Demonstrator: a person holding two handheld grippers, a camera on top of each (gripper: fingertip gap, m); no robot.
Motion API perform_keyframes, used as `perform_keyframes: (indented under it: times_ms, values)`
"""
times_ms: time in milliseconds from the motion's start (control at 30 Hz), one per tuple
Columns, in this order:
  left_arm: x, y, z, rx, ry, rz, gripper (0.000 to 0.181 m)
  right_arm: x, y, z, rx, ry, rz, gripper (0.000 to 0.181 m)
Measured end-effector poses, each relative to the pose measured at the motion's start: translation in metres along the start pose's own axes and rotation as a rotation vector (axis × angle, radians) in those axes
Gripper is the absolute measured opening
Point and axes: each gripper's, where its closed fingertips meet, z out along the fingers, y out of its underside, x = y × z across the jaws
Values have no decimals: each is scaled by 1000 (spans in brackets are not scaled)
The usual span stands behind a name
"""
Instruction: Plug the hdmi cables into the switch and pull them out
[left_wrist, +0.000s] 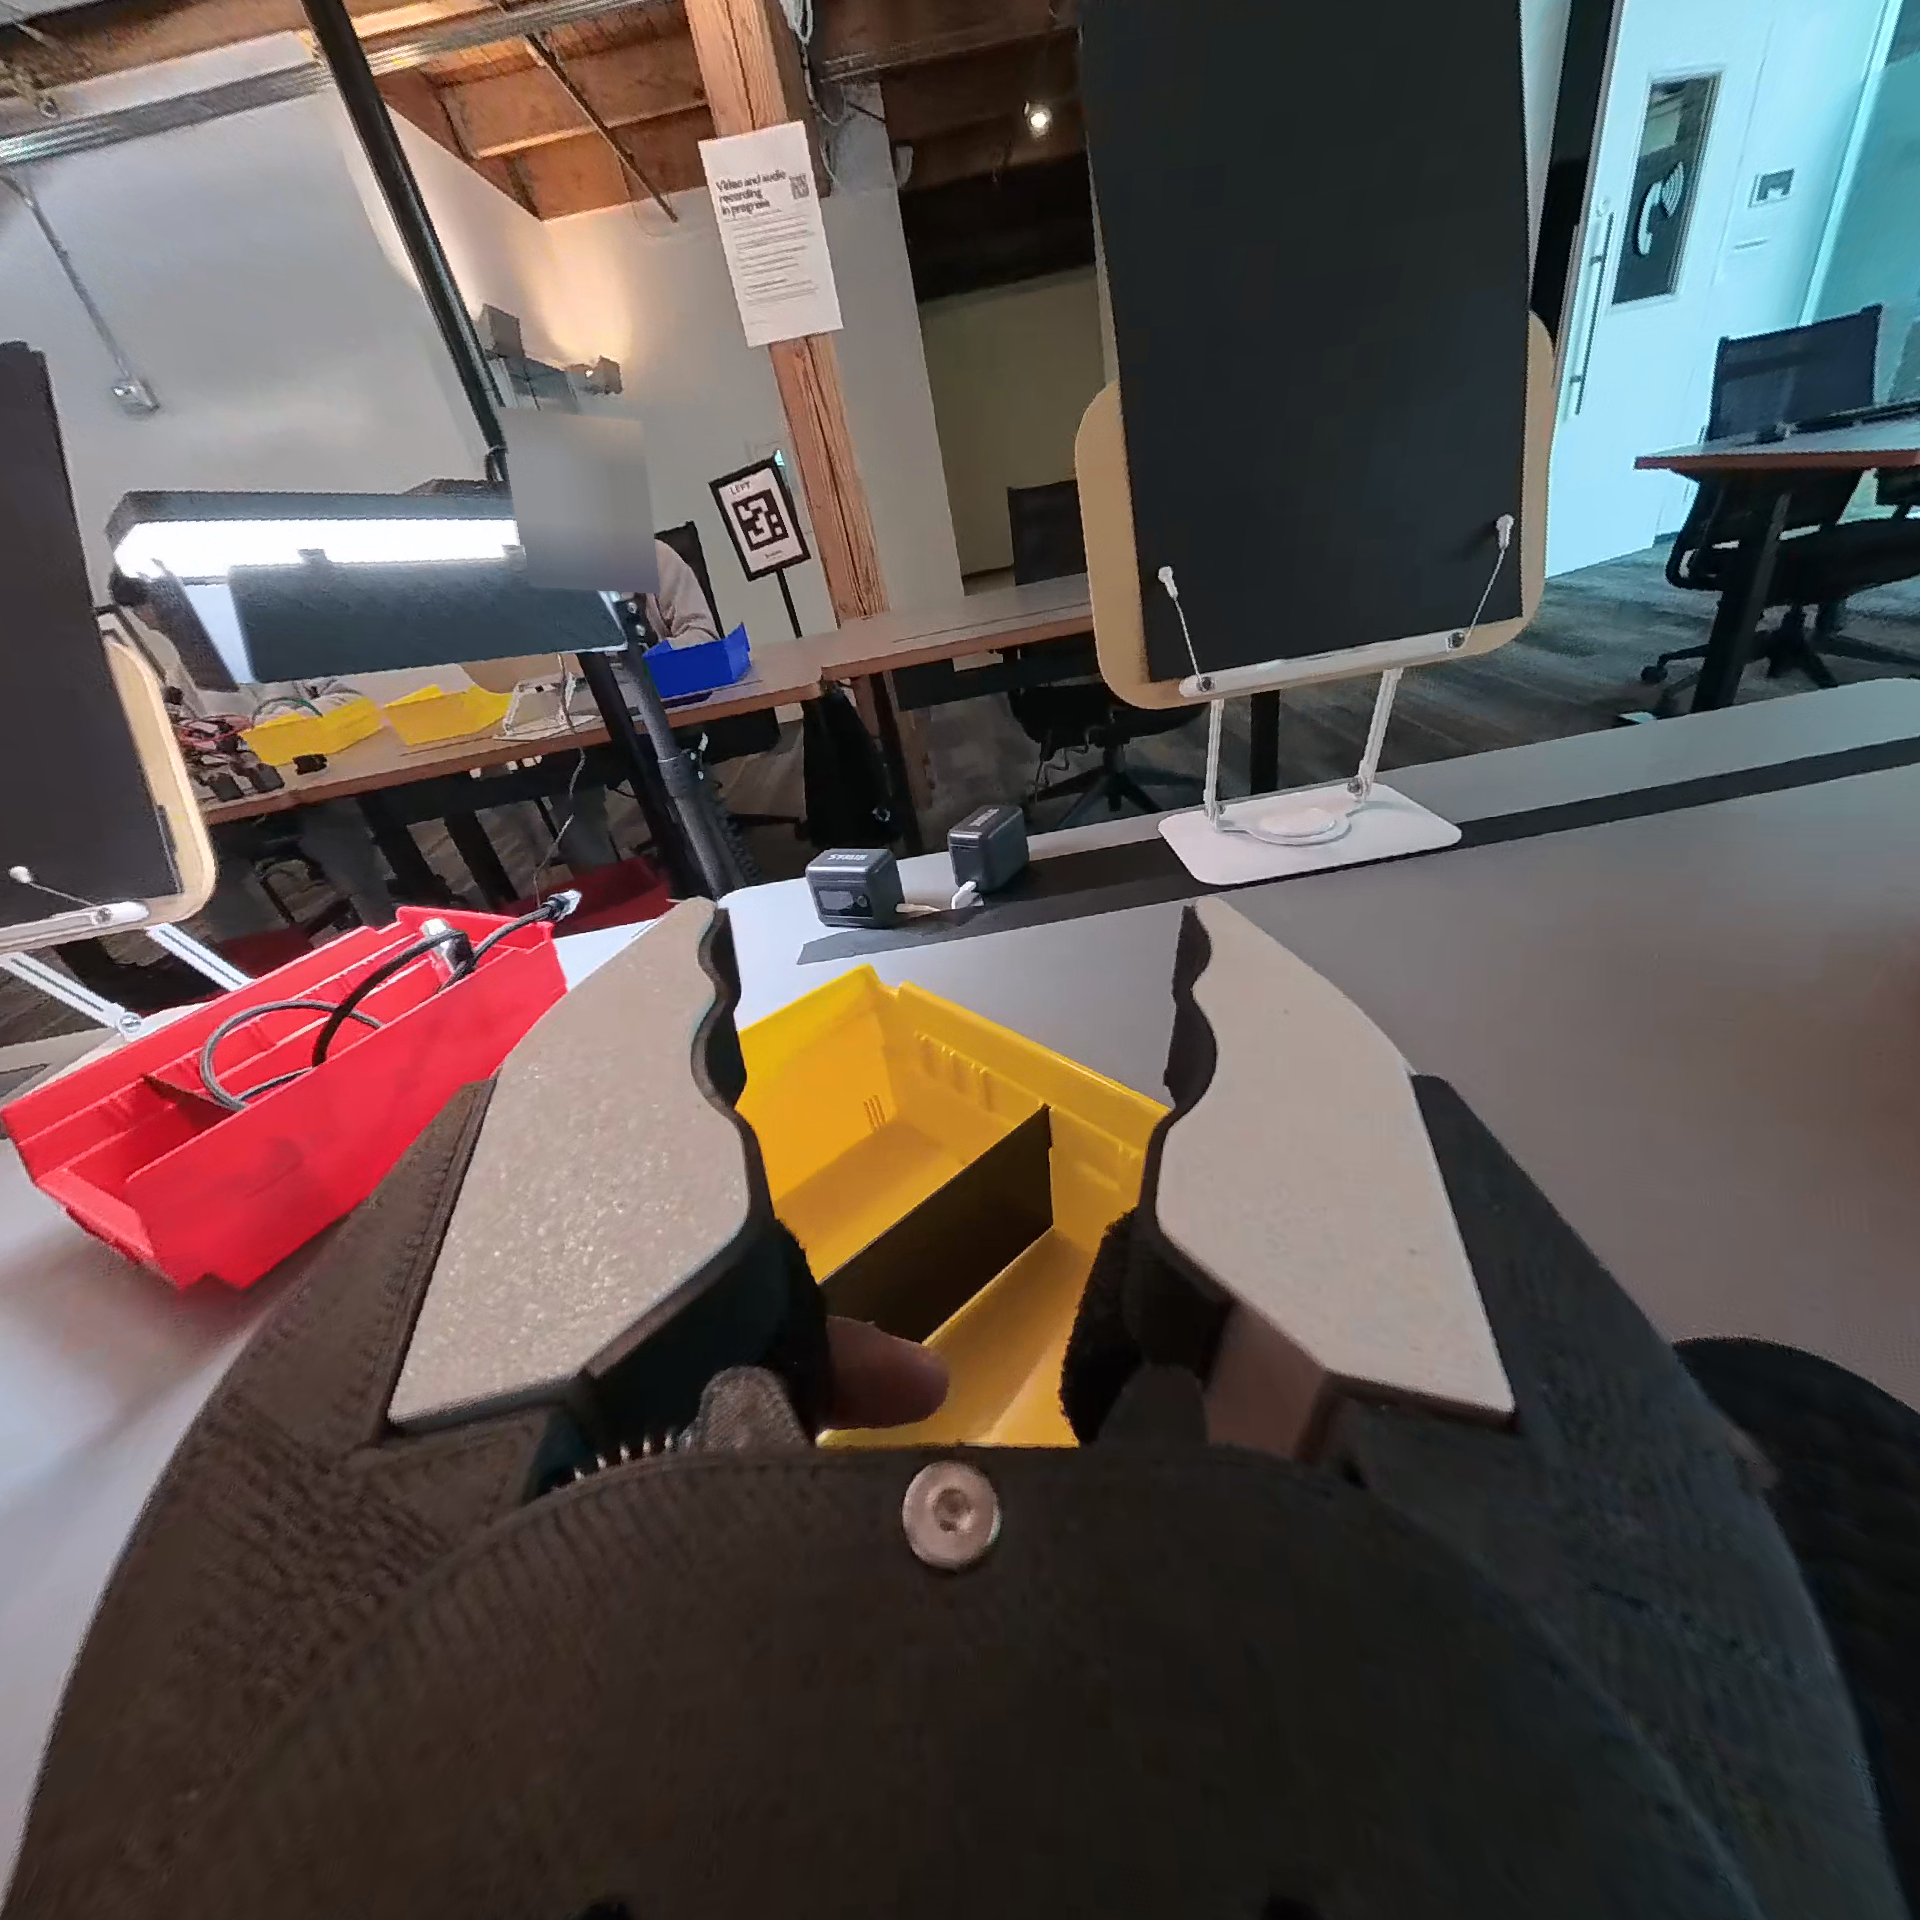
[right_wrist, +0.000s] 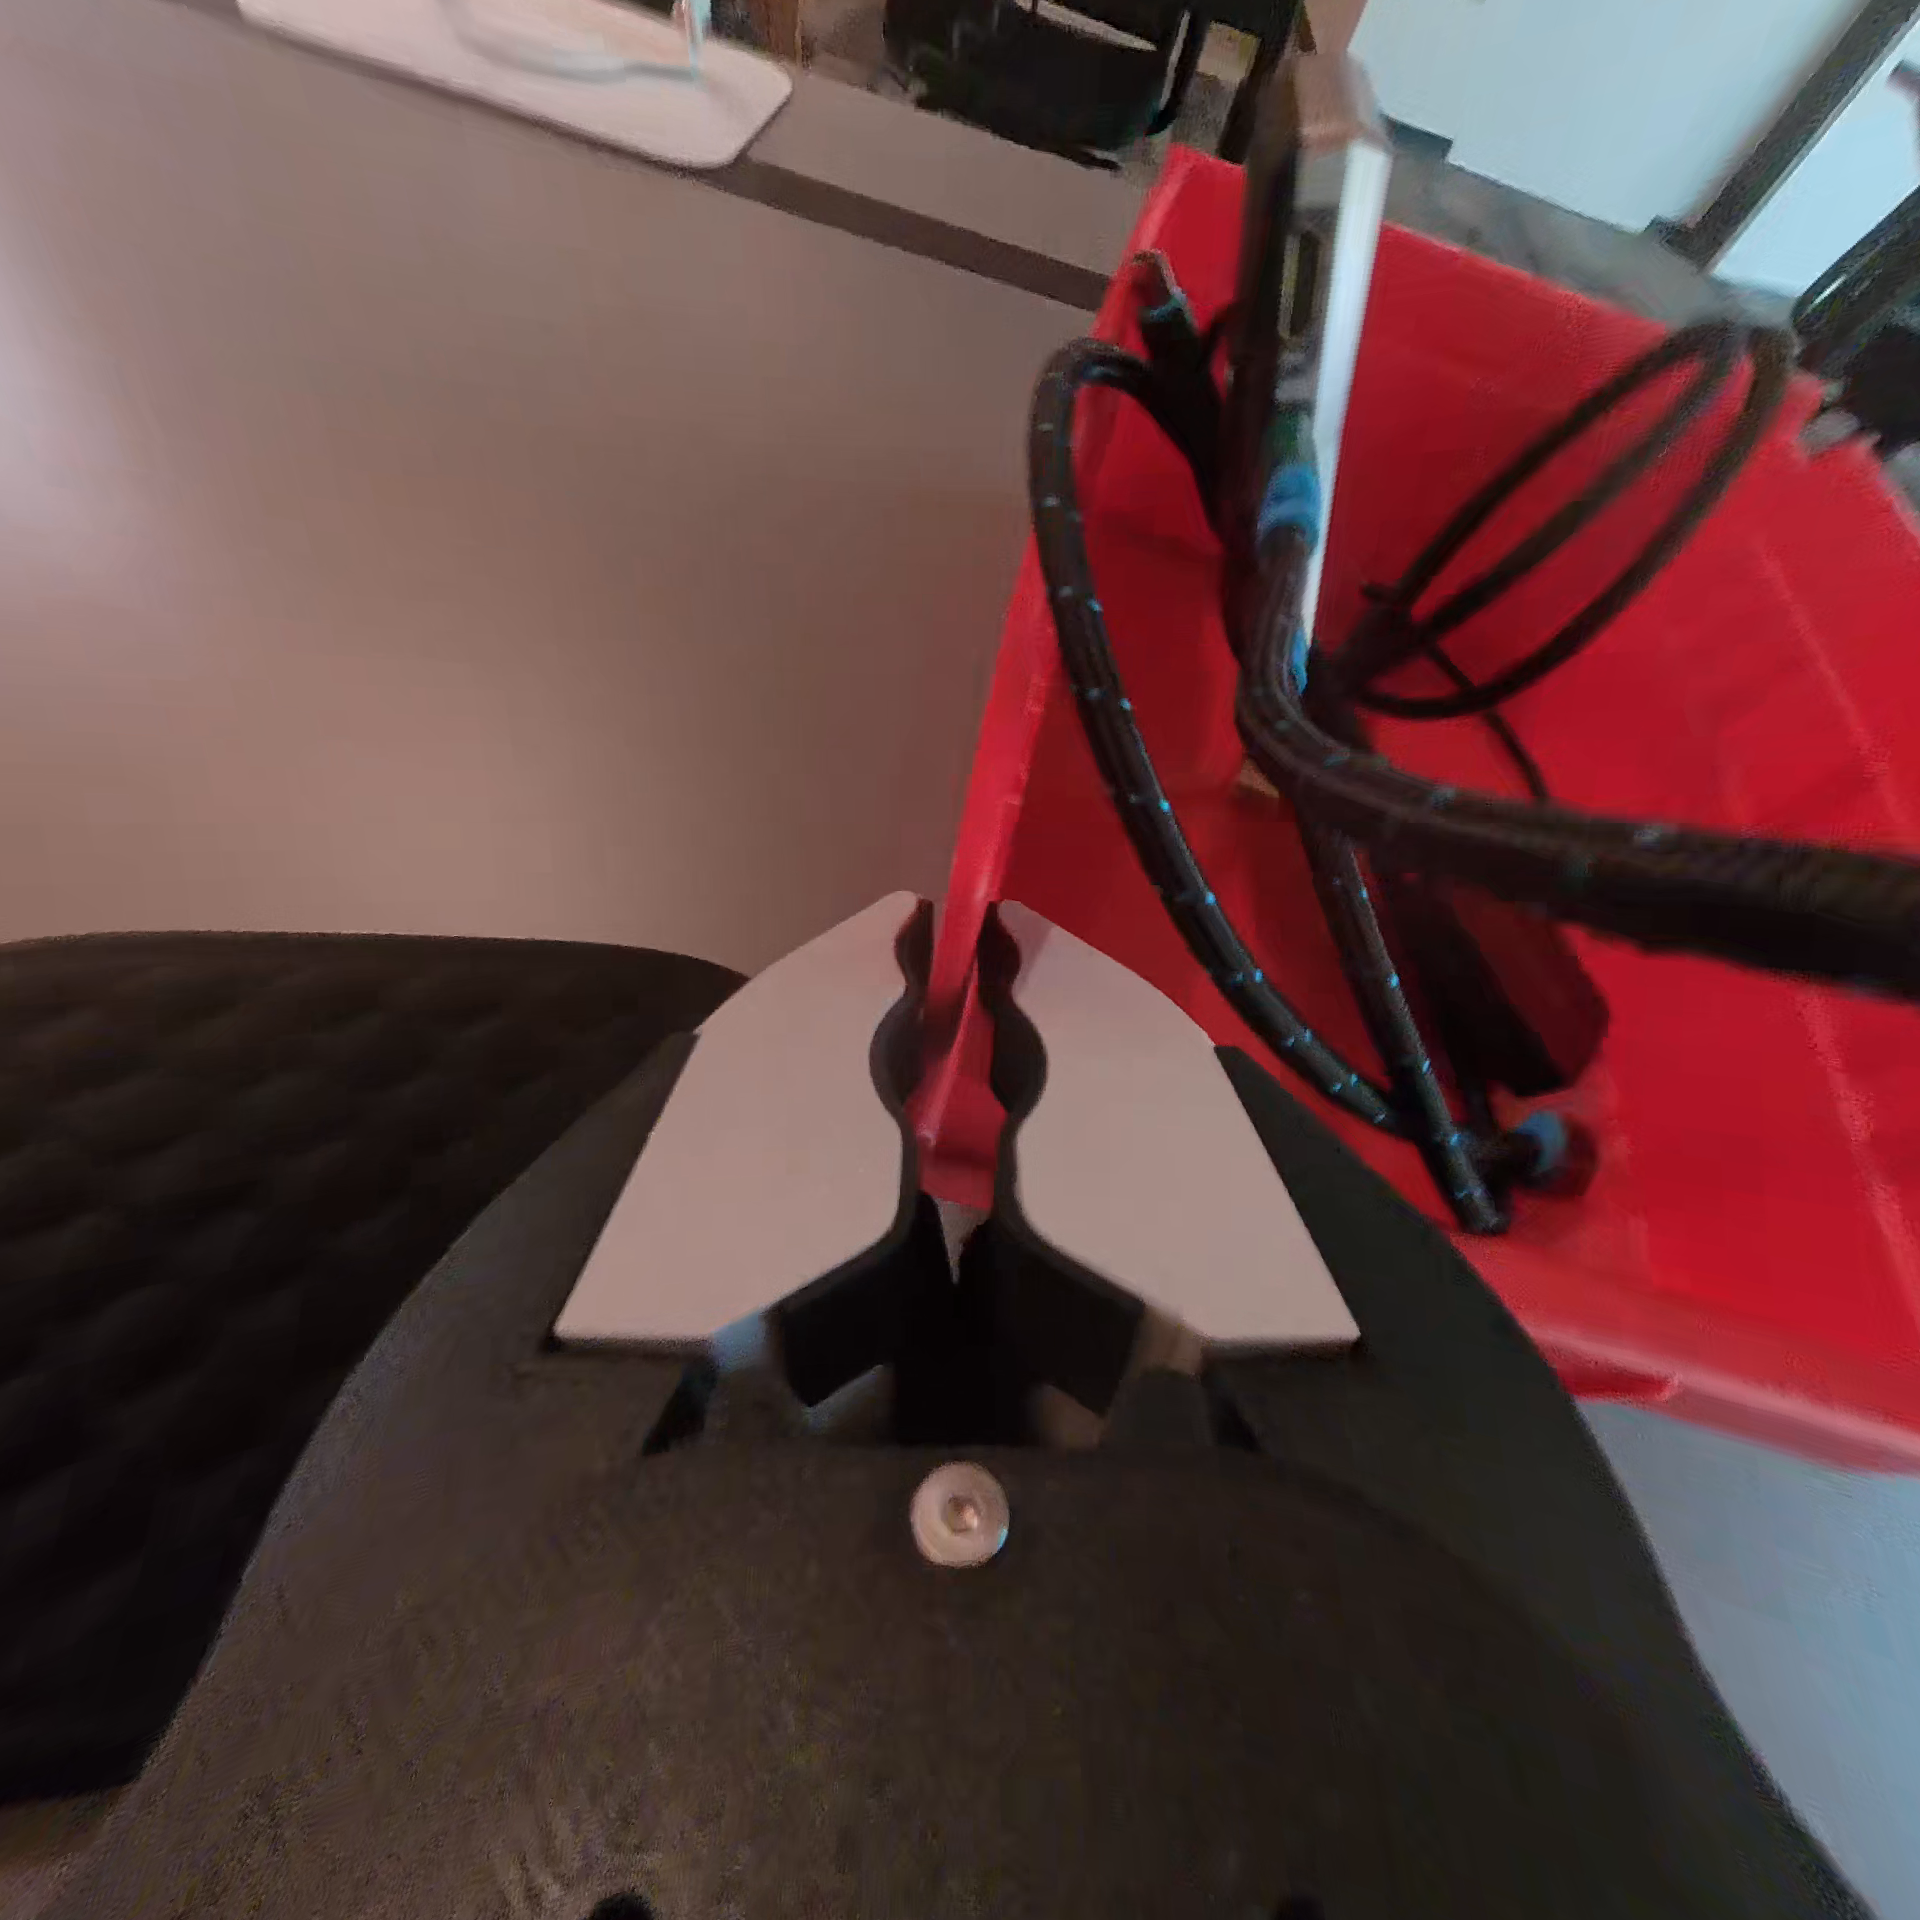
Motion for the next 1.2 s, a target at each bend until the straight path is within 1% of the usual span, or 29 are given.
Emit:
perform_keyframes:
  times_ms: [67,167,267,367,500,633,733,900,1067,1200]
  values:
    - [-1,2,-4,-11,-3,14,80,-14,-7,9,-39,16,-84,11]
    - [-1,5,-11,-28,-15,42,80,-40,-22,26,-42,-11,-114,16]
    - [3,8,-21,-30,-6,121,80,-71,-36,39,-51,-58,-154,19]
    - [6,18,-29,-88,7,123,80,-109,-50,48,-47,-113,-224,21]
    - [5,30,-41,-158,5,97,80,-170,-69,56,14,-226,-252,21]
    - [1,34,-55,-189,-19,115,80,-235,-85,56,40,-358,-296,20]
    - [-4,33,-66,-188,-50,118,80,-286,-96,54,64,-441,-330,19]
    - [-11,28,-88,-163,-98,116,80,-365,-110,44,76,-550,-461,21]
    - [-17,23,-109,-144,-146,111,79,-426,-119,33,87,-655,-525,22]
    - [-17,23,-124,-155,-170,124,79,-460,-123,25,102,-711,-568,24]
